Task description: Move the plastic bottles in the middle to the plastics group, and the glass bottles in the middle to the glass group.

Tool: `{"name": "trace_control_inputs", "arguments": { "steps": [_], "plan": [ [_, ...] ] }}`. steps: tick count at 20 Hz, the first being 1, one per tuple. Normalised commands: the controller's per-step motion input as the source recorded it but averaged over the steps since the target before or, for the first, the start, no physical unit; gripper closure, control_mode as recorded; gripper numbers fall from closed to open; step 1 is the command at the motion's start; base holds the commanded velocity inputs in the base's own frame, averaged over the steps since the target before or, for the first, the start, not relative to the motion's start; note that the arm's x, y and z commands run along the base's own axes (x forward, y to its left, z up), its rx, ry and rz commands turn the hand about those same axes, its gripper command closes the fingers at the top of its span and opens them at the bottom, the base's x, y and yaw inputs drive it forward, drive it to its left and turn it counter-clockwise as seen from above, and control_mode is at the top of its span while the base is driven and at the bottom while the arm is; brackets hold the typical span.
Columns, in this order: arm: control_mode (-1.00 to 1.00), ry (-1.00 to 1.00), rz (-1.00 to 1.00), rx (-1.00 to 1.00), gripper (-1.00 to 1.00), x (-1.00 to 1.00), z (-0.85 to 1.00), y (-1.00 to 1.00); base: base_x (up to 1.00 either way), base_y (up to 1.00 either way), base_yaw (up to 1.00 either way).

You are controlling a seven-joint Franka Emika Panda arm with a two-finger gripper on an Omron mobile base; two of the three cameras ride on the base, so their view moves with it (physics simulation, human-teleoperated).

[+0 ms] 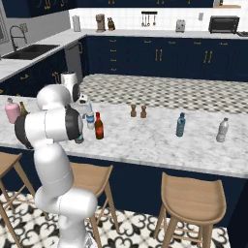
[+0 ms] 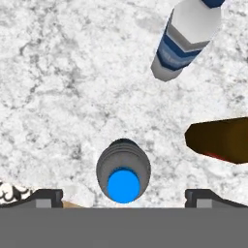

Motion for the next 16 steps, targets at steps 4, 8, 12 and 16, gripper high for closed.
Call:
{"name": "trace_control_inputs", "arguments": {
  "steps": [4, 8, 12, 16],
  "plan": [
    [-1.0, 0.01, 0.0, 0.0, -1.0, 0.08, -0.01, 0.0, 0.0, 0.0, 0.0],
    [-1.0, 0.0, 0.0, 0.0, -1.0, -0.21, 0.0, 0.0, 0.0, 0.0, 0.0],
    [-1.0, 0.0, 0.0, 0.0, -1.0, -0.07, -0.22, 0.0, 0.0, 0.0, 0.0],
    [-1.0, 0.0, 0.0, 0.0, -1.0, 0.0, -0.53, 0.0, 0.0, 0.0, 0.0]
  ]
}}
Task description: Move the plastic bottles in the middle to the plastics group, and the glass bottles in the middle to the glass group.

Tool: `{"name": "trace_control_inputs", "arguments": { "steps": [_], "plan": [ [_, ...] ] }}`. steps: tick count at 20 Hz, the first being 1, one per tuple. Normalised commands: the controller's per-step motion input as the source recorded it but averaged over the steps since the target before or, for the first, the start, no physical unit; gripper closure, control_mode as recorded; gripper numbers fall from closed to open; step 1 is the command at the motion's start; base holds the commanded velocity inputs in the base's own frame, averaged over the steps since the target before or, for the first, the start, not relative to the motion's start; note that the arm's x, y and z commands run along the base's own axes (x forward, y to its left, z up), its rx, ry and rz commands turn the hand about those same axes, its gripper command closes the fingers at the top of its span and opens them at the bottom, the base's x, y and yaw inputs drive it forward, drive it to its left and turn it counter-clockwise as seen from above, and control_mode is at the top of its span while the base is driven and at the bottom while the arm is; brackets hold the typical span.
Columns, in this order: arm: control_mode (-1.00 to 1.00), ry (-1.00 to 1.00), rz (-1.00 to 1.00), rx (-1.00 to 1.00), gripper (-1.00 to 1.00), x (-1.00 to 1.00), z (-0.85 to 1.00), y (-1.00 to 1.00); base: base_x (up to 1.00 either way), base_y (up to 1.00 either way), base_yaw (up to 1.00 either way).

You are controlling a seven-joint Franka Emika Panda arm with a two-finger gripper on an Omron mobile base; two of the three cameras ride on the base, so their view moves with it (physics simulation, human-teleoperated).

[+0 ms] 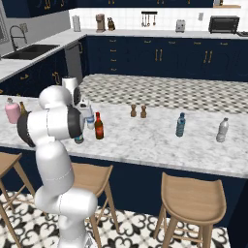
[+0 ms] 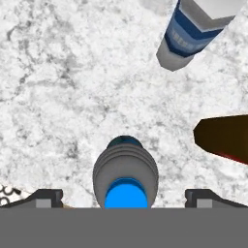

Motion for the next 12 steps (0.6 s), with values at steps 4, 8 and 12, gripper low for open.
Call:
{"name": "trace_control_inputs", "arguments": {
  "steps": [4, 8, 12],
  "plan": [
    [-1.0, 0.0, 0.0, 0.0, -1.0, 0.0, -0.34, 0.0, 0.0, 0.0, 0.0],
    [-1.0, 0.0, 0.0, 0.0, -1.0, 0.0, 0.01, 0.0, 0.0, 0.0, 0.0],
    [-1.0, 0.0, 0.0, 0.0, -1.0, 0.0, 0.0, 0.0, 0.0, 0.0, 0.0]
  ]
}}
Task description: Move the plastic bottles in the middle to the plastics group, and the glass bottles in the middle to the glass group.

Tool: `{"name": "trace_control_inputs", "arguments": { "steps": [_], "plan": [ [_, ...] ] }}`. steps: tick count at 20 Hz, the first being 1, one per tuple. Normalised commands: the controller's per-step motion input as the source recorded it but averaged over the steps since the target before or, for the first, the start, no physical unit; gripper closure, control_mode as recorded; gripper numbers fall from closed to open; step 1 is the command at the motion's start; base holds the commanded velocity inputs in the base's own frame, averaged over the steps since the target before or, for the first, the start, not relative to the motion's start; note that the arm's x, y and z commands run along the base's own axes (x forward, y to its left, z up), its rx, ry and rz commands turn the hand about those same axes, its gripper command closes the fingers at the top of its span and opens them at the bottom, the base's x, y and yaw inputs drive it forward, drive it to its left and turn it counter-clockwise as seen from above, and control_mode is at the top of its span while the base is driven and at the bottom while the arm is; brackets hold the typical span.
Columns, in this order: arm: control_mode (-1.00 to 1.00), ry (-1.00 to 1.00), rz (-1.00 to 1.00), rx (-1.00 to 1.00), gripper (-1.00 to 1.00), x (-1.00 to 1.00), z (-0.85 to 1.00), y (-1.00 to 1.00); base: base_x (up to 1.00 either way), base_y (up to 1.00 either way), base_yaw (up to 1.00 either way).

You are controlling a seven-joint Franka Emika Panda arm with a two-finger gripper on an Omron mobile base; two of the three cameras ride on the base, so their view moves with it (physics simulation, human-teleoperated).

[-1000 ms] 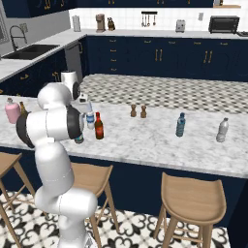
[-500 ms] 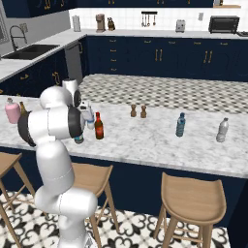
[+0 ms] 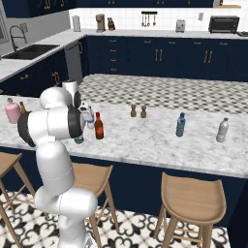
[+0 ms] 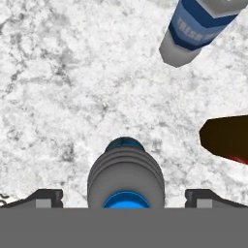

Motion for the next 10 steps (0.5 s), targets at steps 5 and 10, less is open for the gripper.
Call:
{"name": "trace_control_inputs", "arguments": {
  "steps": [5, 10],
  "plan": [
    [-1.0, 0.0, 0.0, 0.0, 1.0, 0.0, 0.0, 0.0, 0.0, 0.0, 0.0],
    [-1.0, 0.0, 0.0, 0.0, 1.0, 0.0, 0.0, 0.0, 0.0, 0.0, 0.0]
  ]
}}
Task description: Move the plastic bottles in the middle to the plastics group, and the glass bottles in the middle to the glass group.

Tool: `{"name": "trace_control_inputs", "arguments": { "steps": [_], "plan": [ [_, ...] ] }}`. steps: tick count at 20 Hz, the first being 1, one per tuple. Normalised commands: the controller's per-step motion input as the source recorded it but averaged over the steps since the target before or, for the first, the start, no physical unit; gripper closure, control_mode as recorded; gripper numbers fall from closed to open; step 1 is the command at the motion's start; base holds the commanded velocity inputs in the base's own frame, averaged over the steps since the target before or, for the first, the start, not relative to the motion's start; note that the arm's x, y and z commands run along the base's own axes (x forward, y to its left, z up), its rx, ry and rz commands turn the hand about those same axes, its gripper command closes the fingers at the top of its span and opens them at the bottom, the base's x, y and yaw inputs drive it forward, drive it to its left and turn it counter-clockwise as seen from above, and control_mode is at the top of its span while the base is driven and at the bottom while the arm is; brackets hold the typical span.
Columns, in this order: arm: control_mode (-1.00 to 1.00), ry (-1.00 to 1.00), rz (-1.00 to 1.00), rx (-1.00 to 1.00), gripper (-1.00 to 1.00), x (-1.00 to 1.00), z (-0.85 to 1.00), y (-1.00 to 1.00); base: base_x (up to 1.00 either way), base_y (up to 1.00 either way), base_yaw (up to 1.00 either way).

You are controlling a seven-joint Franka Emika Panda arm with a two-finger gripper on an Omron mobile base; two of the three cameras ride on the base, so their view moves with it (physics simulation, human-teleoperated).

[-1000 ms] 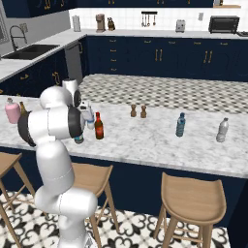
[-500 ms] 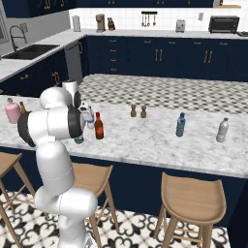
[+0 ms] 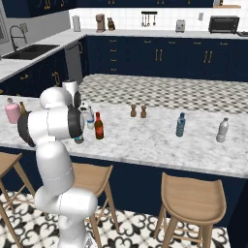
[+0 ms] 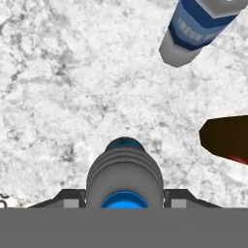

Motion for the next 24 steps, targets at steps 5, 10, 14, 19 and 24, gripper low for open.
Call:
{"name": "trace_control_inputs", "arguments": {
  "steps": [5, 10, 14, 19, 24],
  "plan": [
    [-1.0, 0.0, -0.01, 0.0, 1.0, -0.22, 0.03, -0.02, 0.0, 0.0, 0.0],
    [-1.0, -0.02, -0.03, 0.0, 1.0, -0.72, 0.37, -0.15, 0.0, 0.0, 0.0],
    [-1.0, -0.01, -0.04, 0.01, 1.0, -0.73, 0.33, -0.47, 0.0, 0.0, 0.0],
    [-1.0, -0.01, -0.09, 0.0, 1.0, -0.69, 0.24, -0.65, 0.0, 0.0, 0.0],
    [-1.0, 0.0, -0.12, 0.0, 1.0, -0.18, 0.31, -0.88, 0.0, 0.0, 0.0]
  ]
}}
